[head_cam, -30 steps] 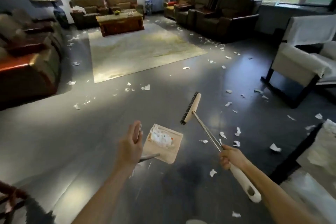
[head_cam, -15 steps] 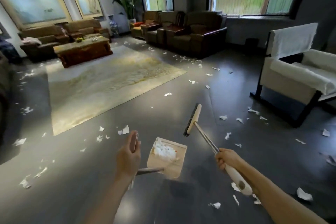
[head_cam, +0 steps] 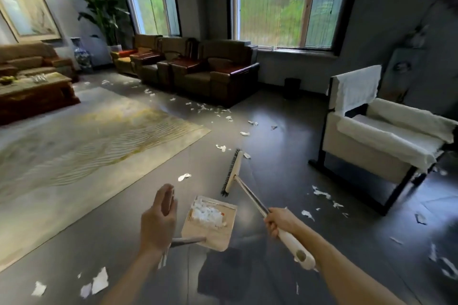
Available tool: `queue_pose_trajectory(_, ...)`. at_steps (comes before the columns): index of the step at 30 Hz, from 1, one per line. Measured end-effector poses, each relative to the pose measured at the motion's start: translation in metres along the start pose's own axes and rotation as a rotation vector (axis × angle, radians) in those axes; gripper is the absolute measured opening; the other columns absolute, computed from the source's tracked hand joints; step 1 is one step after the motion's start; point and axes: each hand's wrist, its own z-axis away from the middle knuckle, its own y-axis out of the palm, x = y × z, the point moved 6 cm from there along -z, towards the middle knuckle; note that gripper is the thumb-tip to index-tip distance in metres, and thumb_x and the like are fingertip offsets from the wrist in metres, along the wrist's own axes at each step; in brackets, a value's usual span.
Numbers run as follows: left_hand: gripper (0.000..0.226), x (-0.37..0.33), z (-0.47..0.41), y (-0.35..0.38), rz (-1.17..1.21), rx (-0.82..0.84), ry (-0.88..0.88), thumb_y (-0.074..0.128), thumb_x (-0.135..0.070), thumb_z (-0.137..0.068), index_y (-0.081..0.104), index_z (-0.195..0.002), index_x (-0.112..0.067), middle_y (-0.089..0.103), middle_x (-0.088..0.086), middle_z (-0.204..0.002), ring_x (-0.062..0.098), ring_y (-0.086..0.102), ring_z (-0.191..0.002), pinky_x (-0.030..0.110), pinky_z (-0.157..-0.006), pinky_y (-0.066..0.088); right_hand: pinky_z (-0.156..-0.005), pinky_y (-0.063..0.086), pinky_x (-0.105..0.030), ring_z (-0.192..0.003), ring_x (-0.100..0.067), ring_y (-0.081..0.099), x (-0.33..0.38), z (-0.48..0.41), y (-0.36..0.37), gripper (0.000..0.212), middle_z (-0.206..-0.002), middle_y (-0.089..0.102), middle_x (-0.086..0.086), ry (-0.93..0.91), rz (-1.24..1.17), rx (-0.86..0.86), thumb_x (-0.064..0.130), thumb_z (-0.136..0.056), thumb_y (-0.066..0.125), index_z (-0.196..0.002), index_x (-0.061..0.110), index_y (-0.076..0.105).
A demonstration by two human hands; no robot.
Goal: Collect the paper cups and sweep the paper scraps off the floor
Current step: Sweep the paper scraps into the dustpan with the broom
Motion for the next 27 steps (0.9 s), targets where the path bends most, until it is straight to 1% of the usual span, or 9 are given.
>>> queue_pose_trajectory(2, 0.032, -0.007, -0.065, 0.036, -0.004, 0.066, 0.016, 0.06, -0.011, -0.091, 0.056, -0.123, -0.01, 0.064, 0.004, -0.08, 0.013, 0.058, -0.059, 0.028, -0.064, 0.052, -0.03, 0.031, -0.014, -0.03, -0.006, 0.038, 0.044, -0.034, -0.005, 0.022, -0.052, 0.042, -0.005, 0.015, -0.048, -0.027, -0.012, -0.089, 0.039, -0.083, 0.007, 0.049)
queue_pose_trajectory(4, 0.033, -0.016, -0.123, 0.074, 0.0, 0.111, 0.03, 0.058, -0.013, -0.092, 0.054, -0.125, -0.011, 0.068, 0.01, -0.091, 0.03, 0.065, -0.074, 0.039, -0.074, 0.053, -0.031, 0.031, -0.014, -0.031, -0.006, 0.038, 0.087, -0.067, -0.013, 0.021, -0.054, 0.041, -0.005, 0.021, -0.09, -0.022, -0.01, -0.09, 0.039, -0.087, 0.008, 0.049)
queue_pose_trajectory(6, 0.033, -0.024, -0.177, 0.113, 0.023, 0.145, 0.056, 0.057, -0.012, -0.093, 0.054, -0.125, -0.011, 0.069, 0.012, -0.101, 0.036, 0.065, -0.087, 0.037, -0.076, 0.049, -0.031, 0.031, -0.014, -0.032, -0.006, 0.037, 0.131, -0.105, -0.025, 0.021, -0.052, 0.042, -0.004, 0.011, -0.111, -0.04, -0.01, -0.09, 0.038, -0.09, 0.008, 0.049)
queue_pose_trajectory(10, 0.03, -0.025, -0.286, 0.203, 0.05, 0.168, 0.07, 0.054, -0.014, -0.094, 0.053, -0.124, -0.015, 0.062, 0.001, -0.092, 0.024, 0.059, -0.074, 0.028, -0.069, 0.042, -0.031, 0.032, -0.016, -0.034, -0.006, 0.038, 0.215, -0.198, -0.057, 0.019, -0.048, 0.043, -0.003, -0.017, -0.073, -0.091, -0.009, -0.089, 0.039, -0.086, 0.007, 0.049)
queue_pose_trajectory(12, 0.027, -0.022, -0.344, 0.254, 0.081, 0.184, 0.059, 0.054, -0.017, -0.095, 0.053, -0.121, -0.022, 0.064, 0.0, -0.09, 0.024, 0.059, -0.069, 0.033, -0.067, 0.05, -0.031, 0.032, -0.016, -0.034, -0.006, 0.038, 0.253, -0.248, -0.077, 0.019, -0.051, 0.042, -0.003, -0.011, -0.103, -0.098, -0.009, -0.089, 0.04, -0.081, 0.005, 0.049)
queue_pose_trajectory(15, 0.026, -0.032, -0.426, 0.326, 0.121, 0.2, 0.039, 0.055, -0.02, -0.094, 0.052, -0.119, -0.029, 0.067, 0.007, -0.09, 0.029, 0.062, -0.07, 0.047, -0.067, 0.056, -0.031, 0.033, -0.016, -0.034, -0.006, 0.038, 0.318, -0.322, -0.114, 0.018, -0.054, 0.042, -0.005, -0.018, -0.128, -0.118, -0.008, -0.09, 0.041, -0.078, 0.002, 0.049)
queue_pose_trajectory(21, 0.024, -0.065, -0.581, 0.43, 0.186, 0.196, 0.045, 0.056, -0.016, -0.093, 0.054, -0.115, -0.026, 0.06, 0.005, -0.079, 0.03, 0.06, -0.067, 0.05, -0.064, 0.056, -0.03, 0.032, -0.015, -0.032, -0.007, 0.039, 0.466, -0.449, -0.169, 0.018, -0.049, 0.043, -0.004, -0.03, -0.075, -0.154, -0.007, -0.09, 0.04, -0.078, 0.005, 0.047)
queue_pose_trajectory(24, 0.024, -0.072, -0.653, 0.488, 0.197, 0.223, 0.065, 0.055, -0.016, -0.094, 0.053, -0.117, -0.021, 0.054, -0.001, -0.073, 0.022, 0.056, -0.062, 0.047, -0.061, 0.057, -0.029, 0.031, -0.015, -0.031, -0.006, 0.038, 0.523, -0.508, -0.189, 0.021, -0.044, 0.042, -0.002, -0.038, -0.118, -0.174, -0.007, -0.09, 0.04, -0.076, 0.007, 0.044)
queue_pose_trajectory(27, 0.025, -0.073, -0.725, 0.551, 0.212, 0.247, 0.126, 0.055, -0.015, -0.095, 0.053, -0.119, -0.02, 0.052, -0.006, -0.072, 0.014, 0.053, -0.059, 0.033, -0.055, 0.052, -0.029, 0.03, -0.014, -0.03, -0.005, 0.037, 0.571, -0.576, -0.207, 0.023, -0.047, 0.041, -0.003, -0.034, -0.135, -0.18, -0.008, -0.091, 0.039, -0.072, 0.005, 0.043)
